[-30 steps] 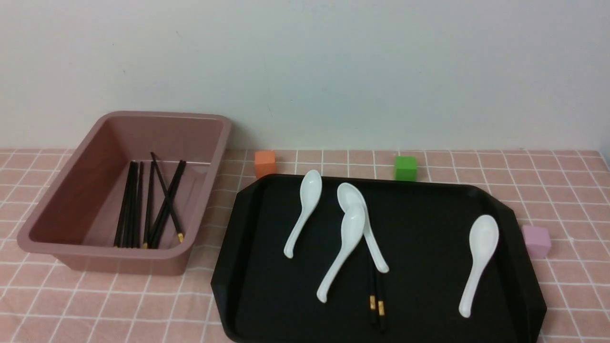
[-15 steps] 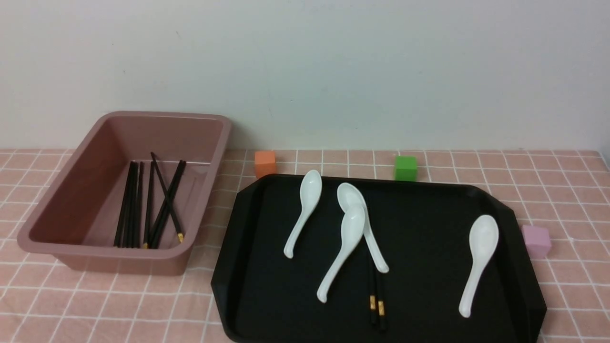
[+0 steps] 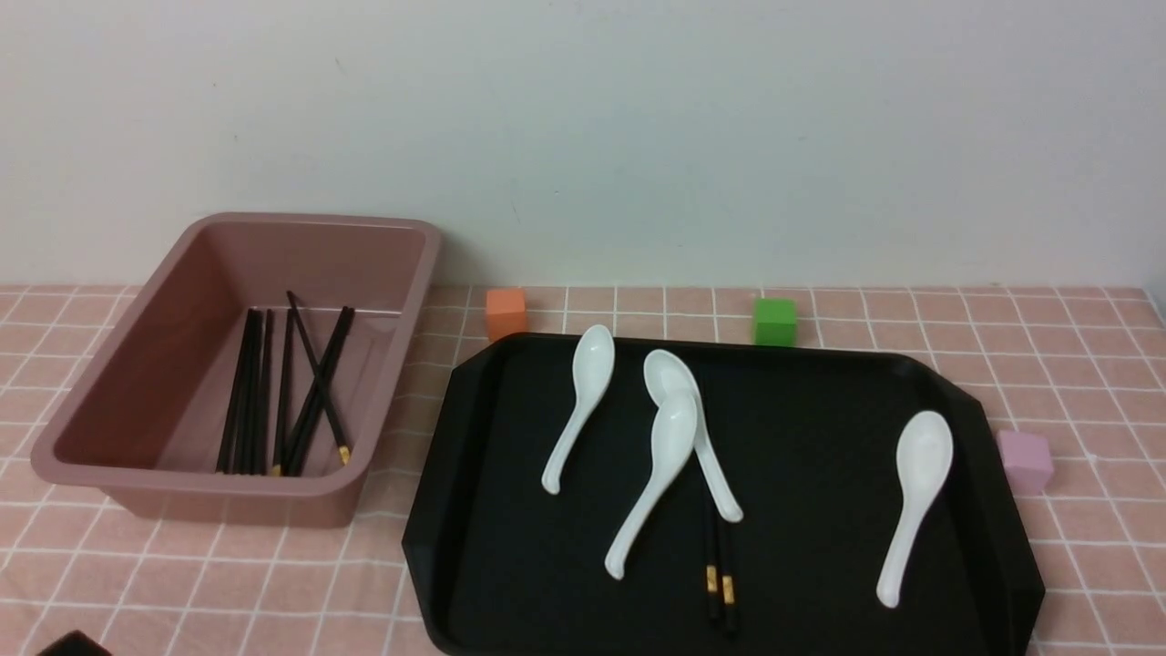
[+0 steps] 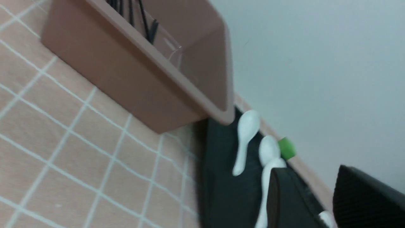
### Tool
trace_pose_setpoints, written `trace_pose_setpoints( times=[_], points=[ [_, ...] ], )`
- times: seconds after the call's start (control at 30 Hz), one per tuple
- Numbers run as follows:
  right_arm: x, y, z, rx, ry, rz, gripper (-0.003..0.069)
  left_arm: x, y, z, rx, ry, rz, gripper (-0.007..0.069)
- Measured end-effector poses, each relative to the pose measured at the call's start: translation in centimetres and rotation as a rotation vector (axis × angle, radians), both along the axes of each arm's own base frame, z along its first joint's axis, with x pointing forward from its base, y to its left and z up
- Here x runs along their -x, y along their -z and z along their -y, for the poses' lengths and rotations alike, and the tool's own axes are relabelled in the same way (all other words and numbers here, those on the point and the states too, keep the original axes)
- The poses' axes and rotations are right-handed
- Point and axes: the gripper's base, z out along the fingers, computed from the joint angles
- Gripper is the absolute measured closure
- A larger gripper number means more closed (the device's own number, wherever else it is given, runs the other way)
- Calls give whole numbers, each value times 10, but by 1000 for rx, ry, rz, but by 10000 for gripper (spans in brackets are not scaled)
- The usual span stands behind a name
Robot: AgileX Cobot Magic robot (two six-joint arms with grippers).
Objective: On pink tablecloth take chopsticks from black tray and put them in box.
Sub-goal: 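Reach over to the black tray and grasp a pair of chopsticks with the left gripper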
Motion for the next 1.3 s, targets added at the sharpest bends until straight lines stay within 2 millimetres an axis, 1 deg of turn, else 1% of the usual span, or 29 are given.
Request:
trace_pose_setpoints(
  times=[0.1,0.17,0.23,0.27,0.3,0.33,0.37,0.4,0.43,0.5,0.53,0.57,0.6,0.63,0.7,0.73,0.77,0.8,0.83,0.87,0.93,0.97,1.03,1.07,1.1,1.13,1.17,1.23,1.3],
  points=[
    [0,0,0,0,0,0,420,0,-3,0,96,-11,13,386],
    [0,0,0,0,0,0,420,1,-7,2,107,16,-5,386],
    [0,0,0,0,0,0,420,5,-24,5,81,58,5,396],
    [0,0,0,0,0,0,420,6,-26,5,76,63,6,402],
    [0,0,0,0,0,0,420,7,-42,8,27,102,-9,429],
    [0,0,0,0,0,0,420,6,-51,10,-9,121,-36,449],
    [0,0,0,0,0,0,420,3,-68,13,-69,153,-68,490],
    [0,0,0,0,0,0,420,2,-71,13,-79,159,-77,490],
    [0,0,0,0,0,0,420,-7,-86,18,-164,213,-174,545],
    [0,0,0,0,0,0,420,-26,-104,23,-277,284,-301,606],
    [0,0,0,0,0,0,420,-35,-107,24,-326,319,-359,624],
    [0,0,0,0,0,0,420,-37,-109,25,-333,322,-362,629],
    [0,0,0,0,0,0,420,-54,-113,27,-414,372,-441,638],
    [0,0,0,0,0,0,420,-73,-113,29,-474,419,-519,637],
    [0,0,0,0,0,0,420,-101,-114,32,-545,468,-579,637],
    [0,0,0,0,0,0,420,-103,-112,33,-545,473,-596,637],
    [0,0,0,0,0,0,420,-129,-110,36,-571,506,-641,637],
    [0,0,0,0,0,0,420,-146,-105,41,-583,532,-680,637],
    [0,0,0,0,0,0,420,-159,-100,48,-594,561,-706,637],
    [0,0,0,0,0,0,420,-167,-94,55,-606,592,-725,637],
    [0,0,0,0,0,0,420,-182,-85,82,-645,680,-742,637],
    [0,0,0,0,0,0,420,-183,-87,82,-645,675,-737,637],
    [0,0,0,0,0,0,420,-191,-74,136,-707,797,-747,637],
    [0,0,0,0,0,0,420,-190,-71,139,-719,810,-751,637],
    [0,0,0,0,0,0,420,-190,-64,173,-756,867,-759,637],
    [0,0,0,0,0,0,420,-189,-58,193,-783,900,-766,637],
    [0,0,0,0,0,0,420,-189,-57,197,-788,906,-767,637],
    [0,0,0,0,0,0,420,-185,-43,241,-856,975,-777,637],
    [0,0,0,0,0,0,420,-183,-33,275,-913,1022,-777,637]
  ],
)
